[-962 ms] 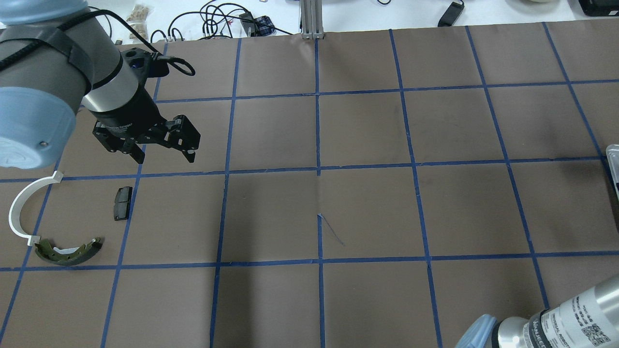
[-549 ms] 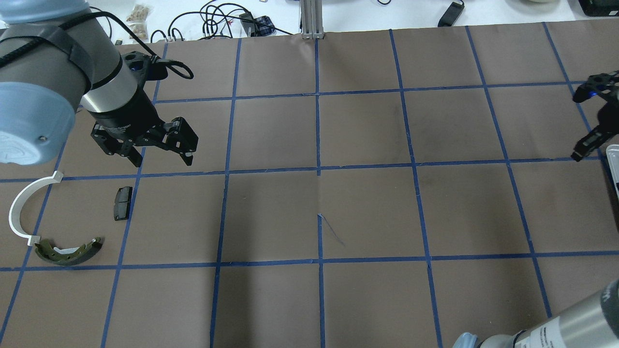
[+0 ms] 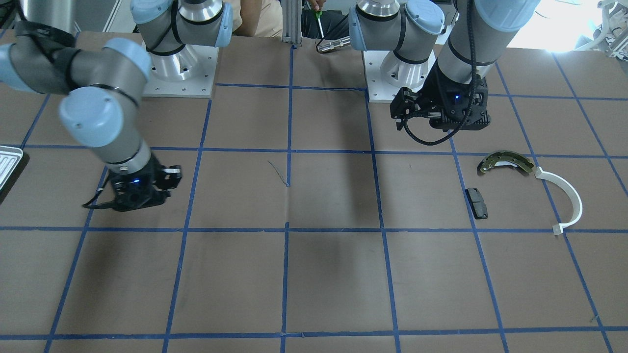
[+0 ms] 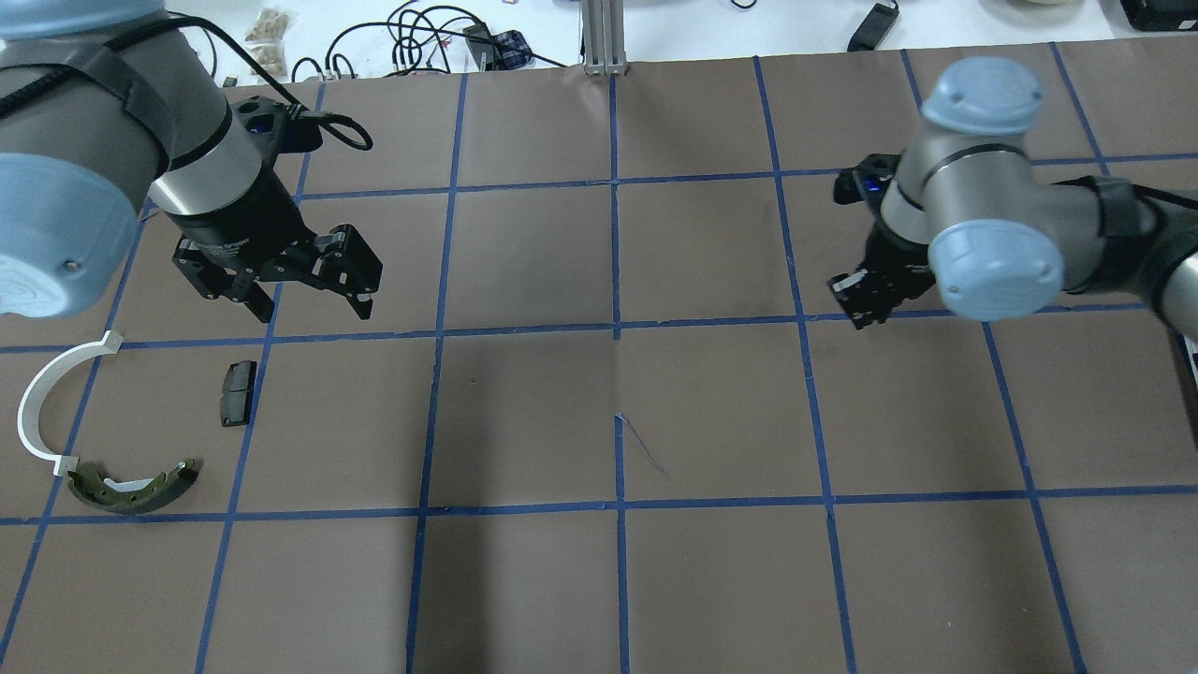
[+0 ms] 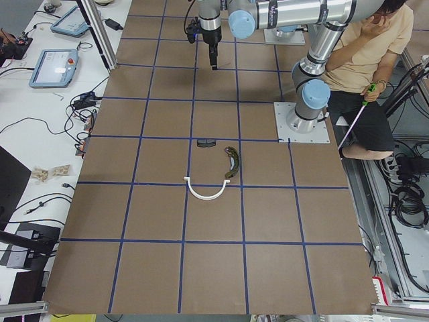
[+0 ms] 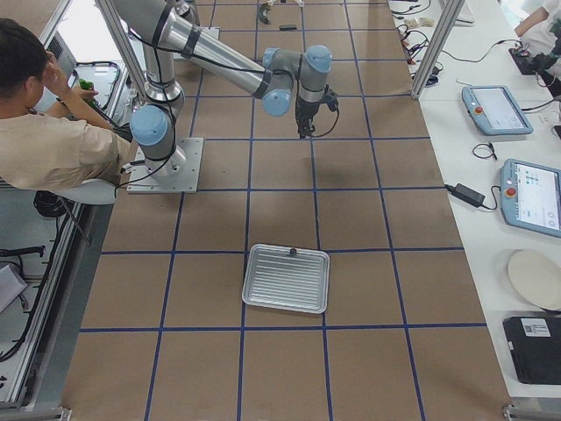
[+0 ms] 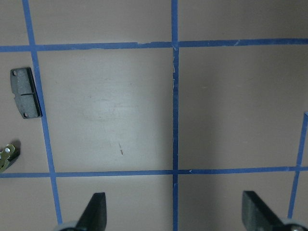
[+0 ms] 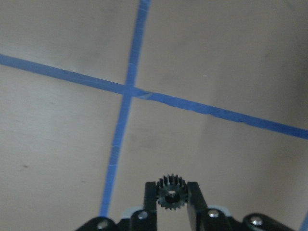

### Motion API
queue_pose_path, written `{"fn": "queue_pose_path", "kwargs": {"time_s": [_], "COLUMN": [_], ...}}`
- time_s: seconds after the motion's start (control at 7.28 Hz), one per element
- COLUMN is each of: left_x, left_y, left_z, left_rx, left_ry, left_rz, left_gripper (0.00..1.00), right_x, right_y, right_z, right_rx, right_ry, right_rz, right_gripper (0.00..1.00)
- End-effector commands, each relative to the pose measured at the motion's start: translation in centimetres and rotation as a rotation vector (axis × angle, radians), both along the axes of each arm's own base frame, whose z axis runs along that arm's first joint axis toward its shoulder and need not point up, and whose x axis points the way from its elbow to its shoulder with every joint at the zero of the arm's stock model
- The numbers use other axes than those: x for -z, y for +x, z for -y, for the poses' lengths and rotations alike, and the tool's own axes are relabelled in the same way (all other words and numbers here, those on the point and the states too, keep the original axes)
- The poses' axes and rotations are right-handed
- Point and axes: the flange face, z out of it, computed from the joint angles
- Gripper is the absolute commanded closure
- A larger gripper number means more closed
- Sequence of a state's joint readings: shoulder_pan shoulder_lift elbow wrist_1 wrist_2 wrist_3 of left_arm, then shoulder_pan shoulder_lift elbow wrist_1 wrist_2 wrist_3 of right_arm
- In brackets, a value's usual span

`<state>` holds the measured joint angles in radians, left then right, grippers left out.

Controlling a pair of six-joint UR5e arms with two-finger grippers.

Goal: Place bearing gear from tray to pile

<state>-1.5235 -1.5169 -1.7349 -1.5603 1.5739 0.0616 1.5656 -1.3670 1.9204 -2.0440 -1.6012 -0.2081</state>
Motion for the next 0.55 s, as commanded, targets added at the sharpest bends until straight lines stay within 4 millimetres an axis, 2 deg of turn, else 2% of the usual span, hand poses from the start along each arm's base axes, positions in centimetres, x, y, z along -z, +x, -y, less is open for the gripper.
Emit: {"fn": "queue_pose_path", "kwargs": {"time_s": [0.0,0.14,0.41], "left_x": [1.2,1.0,1.1], "left_y": [0.2,0.2,0.3], "left_z": [0.4,0.5,0.8], "left_rx": [-0.007,0.012,-0.002], "left_ry": [0.019,0.005,-0.012], "left_rz": [0.004,0.006,0.011], "left_gripper": [0.0,0.0,0.0], "right_x": [0.9,2.0,3.7], "right_y": [13.7,16.8,21.8], "right_z": [-5.7,-6.8,-9.3], "right_rx": [0.174,0.266,0.38], "right_ry": [0.014,0.072,0.055], "right_rz": [0.006,0.079,0.085], "right_gripper": [0.94,0.92,0.86]}}
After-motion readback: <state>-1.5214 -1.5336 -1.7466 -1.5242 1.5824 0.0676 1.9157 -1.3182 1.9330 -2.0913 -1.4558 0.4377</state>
